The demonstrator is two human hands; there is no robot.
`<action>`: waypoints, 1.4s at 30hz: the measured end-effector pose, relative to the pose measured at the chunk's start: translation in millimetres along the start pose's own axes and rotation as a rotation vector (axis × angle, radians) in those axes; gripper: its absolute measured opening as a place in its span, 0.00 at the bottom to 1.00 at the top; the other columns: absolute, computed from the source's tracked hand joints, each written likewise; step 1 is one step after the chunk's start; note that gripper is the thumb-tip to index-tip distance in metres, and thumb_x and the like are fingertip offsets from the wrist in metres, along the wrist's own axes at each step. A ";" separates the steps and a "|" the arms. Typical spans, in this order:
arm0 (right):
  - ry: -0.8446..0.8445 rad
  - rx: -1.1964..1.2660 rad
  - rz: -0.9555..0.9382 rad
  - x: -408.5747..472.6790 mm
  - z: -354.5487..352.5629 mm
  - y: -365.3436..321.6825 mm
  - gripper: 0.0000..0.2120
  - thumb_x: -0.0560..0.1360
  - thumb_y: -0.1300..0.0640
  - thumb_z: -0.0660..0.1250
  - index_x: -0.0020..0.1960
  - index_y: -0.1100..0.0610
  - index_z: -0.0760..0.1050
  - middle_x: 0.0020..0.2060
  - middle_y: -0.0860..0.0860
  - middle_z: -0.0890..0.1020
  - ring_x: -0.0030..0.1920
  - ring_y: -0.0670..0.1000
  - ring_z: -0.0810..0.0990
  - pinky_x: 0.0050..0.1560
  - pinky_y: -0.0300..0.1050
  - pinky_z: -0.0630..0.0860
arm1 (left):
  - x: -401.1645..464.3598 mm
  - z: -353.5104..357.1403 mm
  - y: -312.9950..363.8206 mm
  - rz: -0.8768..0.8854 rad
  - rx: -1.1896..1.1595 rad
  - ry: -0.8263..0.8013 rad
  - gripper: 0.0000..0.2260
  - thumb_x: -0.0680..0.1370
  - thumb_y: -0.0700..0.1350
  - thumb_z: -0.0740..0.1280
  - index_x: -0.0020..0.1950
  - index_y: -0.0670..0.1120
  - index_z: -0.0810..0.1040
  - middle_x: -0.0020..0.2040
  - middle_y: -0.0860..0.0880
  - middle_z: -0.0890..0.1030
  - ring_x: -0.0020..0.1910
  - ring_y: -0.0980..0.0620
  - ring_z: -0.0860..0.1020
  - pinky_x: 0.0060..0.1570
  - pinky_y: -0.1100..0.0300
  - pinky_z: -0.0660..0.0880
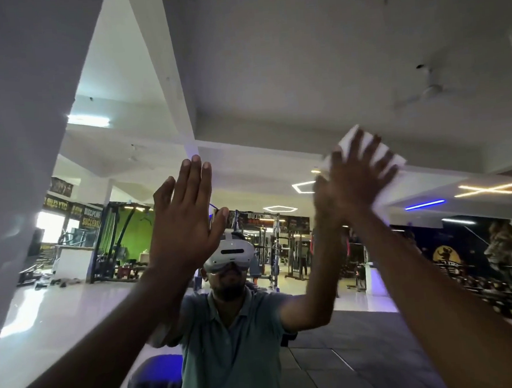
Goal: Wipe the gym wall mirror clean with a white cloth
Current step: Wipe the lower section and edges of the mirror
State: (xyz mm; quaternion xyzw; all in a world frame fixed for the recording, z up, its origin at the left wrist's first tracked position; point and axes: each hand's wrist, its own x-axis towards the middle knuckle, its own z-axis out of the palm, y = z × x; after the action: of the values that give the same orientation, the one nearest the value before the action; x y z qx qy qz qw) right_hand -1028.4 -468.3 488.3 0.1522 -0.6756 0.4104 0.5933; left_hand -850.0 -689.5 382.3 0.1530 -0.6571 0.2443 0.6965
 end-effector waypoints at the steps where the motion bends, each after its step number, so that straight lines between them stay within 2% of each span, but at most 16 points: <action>1: -0.007 0.010 -0.025 -9.7 0.5 -24.8 0.41 0.78 0.32 0.34 0.86 0.47 0.54 0.84 0.57 0.58 0.82 0.68 0.56 0.80 0.71 0.50 | -0.4 -0.2 1.4 0.005 -0.004 0.000 0.34 0.84 0.58 0.53 0.85 0.41 0.56 0.86 0.41 0.55 0.85 0.45 0.53 0.78 0.43 0.56; 5: -0.092 0.008 -0.526 -54.0 10.2 -91.7 0.34 0.83 0.38 0.40 0.86 0.45 0.49 0.86 0.53 0.51 0.85 0.65 0.48 0.83 0.67 0.43 | -1.0 0.5 -1.5 0.011 -0.018 0.006 0.33 0.84 0.58 0.55 0.85 0.42 0.57 0.86 0.42 0.55 0.85 0.45 0.54 0.78 0.46 0.54; 9: -0.124 -0.002 -0.817 -25.2 8.2 -36.4 0.31 0.85 0.38 0.46 0.86 0.45 0.51 0.86 0.52 0.53 0.85 0.60 0.50 0.83 0.65 0.46 | -0.3 -1.5 -1.2 0.005 -0.018 0.008 0.33 0.83 0.57 0.56 0.85 0.41 0.58 0.85 0.41 0.56 0.85 0.45 0.54 0.77 0.46 0.55; 14: -0.046 -0.084 -0.394 -3.3 -11.0 94.2 0.35 0.85 0.36 0.38 0.86 0.52 0.56 0.82 0.59 0.63 0.80 0.65 0.63 0.79 0.67 0.59 | -1.3 -3.0 -0.2 0.017 -0.013 0.012 0.33 0.84 0.57 0.56 0.84 0.40 0.59 0.85 0.40 0.57 0.85 0.44 0.55 0.77 0.44 0.56; 18: 0.012 -0.053 -0.102 -93.4 -11.4 96.9 0.34 0.85 0.36 0.41 0.86 0.52 0.53 0.85 0.58 0.56 0.83 0.66 0.56 0.79 0.71 0.56 | 0.5 -4.0 22.1 -0.083 -0.040 -0.033 0.33 0.83 0.54 0.53 0.84 0.37 0.56 0.85 0.36 0.54 0.85 0.39 0.52 0.80 0.40 0.51; 20: -0.052 -0.020 -0.240 -149.9 -11.0 61.4 0.34 0.84 0.38 0.46 0.87 0.49 0.49 0.86 0.56 0.50 0.85 0.64 0.49 0.82 0.69 0.48 | -6.1 -5.1 43.6 -0.071 -0.065 -0.067 0.32 0.83 0.51 0.54 0.84 0.37 0.57 0.84 0.34 0.55 0.84 0.37 0.53 0.80 0.40 0.52; 22: -0.185 0.005 -0.562 -190.9 -13.0 43.9 0.34 0.84 0.37 0.47 0.87 0.48 0.47 0.86 0.55 0.47 0.85 0.64 0.43 0.82 0.68 0.42 | -21.7 -5.4 61.0 0.042 -0.068 -0.103 0.31 0.83 0.50 0.55 0.84 0.37 0.58 0.84 0.34 0.57 0.84 0.36 0.55 0.77 0.40 0.57; 24: -0.265 -0.010 -0.889 -189.2 -17.8 58.1 0.34 0.85 0.37 0.50 0.87 0.49 0.50 0.86 0.56 0.48 0.85 0.63 0.43 0.82 0.70 0.45 | -40.1 -9.9 67.3 0.089 -0.078 -0.133 0.31 0.83 0.50 0.56 0.84 0.38 0.57 0.84 0.35 0.55 0.84 0.36 0.53 0.75 0.40 0.58; 26: -0.244 -0.054 -1.020 -154.0 -20.1 93.4 0.34 0.85 0.38 0.53 0.86 0.48 0.50 0.86 0.55 0.50 0.85 0.62 0.46 0.82 0.70 0.47 | -60.5 -15.9 67.5 0.086 -0.087 -0.158 0.32 0.83 0.51 0.56 0.85 0.39 0.56 0.85 0.36 0.53 0.85 0.38 0.50 0.75 0.40 0.58; 28: -0.185 -0.082 -0.850 -120.0 -20.0 139.8 0.35 0.83 0.40 0.53 0.86 0.48 0.49 0.86 0.54 0.52 0.85 0.62 0.48 0.81 0.71 0.52 | -85.5 -22.3 63.7 0.074 -0.095 -0.162 0.32 0.83 0.51 0.57 0.84 0.39 0.58 0.85 0.36 0.54 0.85 0.38 0.50 0.75 0.41 0.57; 31: -0.085 -0.114 -0.353 -119.1 -26.3 186.1 0.35 0.83 0.40 0.51 0.87 0.51 0.50 0.86 0.55 0.52 0.85 0.62 0.49 0.80 0.70 0.54 | -125.5 -23.9 63.8 0.061 -0.117 -0.123 0.31 0.83 0.51 0.57 0.83 0.37 0.60 0.84 0.35 0.56 0.84 0.37 0.54 0.77 0.42 0.55; 33: -0.023 -0.091 -0.079 -154.0 -22.4 156.0 0.37 0.82 0.40 0.53 0.87 0.52 0.48 0.86 0.57 0.51 0.85 0.64 0.49 0.80 0.70 0.53 | -138.8 -19.9 67.3 0.055 -0.121 -0.114 0.31 0.83 0.51 0.56 0.84 0.37 0.59 0.84 0.35 0.55 0.84 0.37 0.54 0.79 0.42 0.52; 34: -0.041 -0.083 -0.046 -178.0 -21.4 129.5 0.38 0.82 0.40 0.54 0.87 0.52 0.46 0.86 0.57 0.49 0.85 0.64 0.47 0.80 0.70 0.52 | -142.8 -17.9 69.4 0.052 -0.116 -0.118 0.31 0.84 0.52 0.55 0.84 0.37 0.58 0.85 0.35 0.54 0.85 0.37 0.53 0.80 0.42 0.51; 37: -0.248 0.004 -0.417 -252.0 -24.3 73.8 0.38 0.83 0.38 0.56 0.87 0.52 0.47 0.86 0.58 0.45 0.85 0.65 0.40 0.82 0.70 0.43 | -148.5 -14.8 69.3 0.063 -0.108 -0.118 0.31 0.85 0.53 0.53 0.84 0.37 0.56 0.85 0.35 0.53 0.85 0.37 0.52 0.82 0.42 0.49; 39: -0.333 0.015 -0.653 -272.8 -28.7 80.6 0.37 0.84 0.39 0.58 0.87 0.52 0.50 0.86 0.58 0.47 0.85 0.66 0.41 0.82 0.70 0.43 | -149.3 -14.8 64.4 0.084 -0.137 -0.115 0.30 0.86 0.52 0.53 0.85 0.38 0.55 0.85 0.37 0.52 0.85 0.39 0.52 0.82 0.44 0.48; 42: -0.329 -0.003 -0.722 -255.8 -32.9 131.7 0.34 0.84 0.40 0.53 0.86 0.51 0.50 0.86 0.56 0.48 0.85 0.64 0.44 0.81 0.71 0.48 | -152.5 -18.7 56.0 0.108 -0.128 -0.116 0.29 0.86 0.50 0.54 0.85 0.39 0.55 0.85 0.38 0.53 0.85 0.40 0.52 0.82 0.45 0.49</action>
State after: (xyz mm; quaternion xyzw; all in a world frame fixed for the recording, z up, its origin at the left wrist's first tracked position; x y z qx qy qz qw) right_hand -1033.4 -434.8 200.7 0.4429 -0.6651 0.1446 0.5836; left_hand -867.2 -654.1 223.6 0.0865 -0.7178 0.2295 0.6516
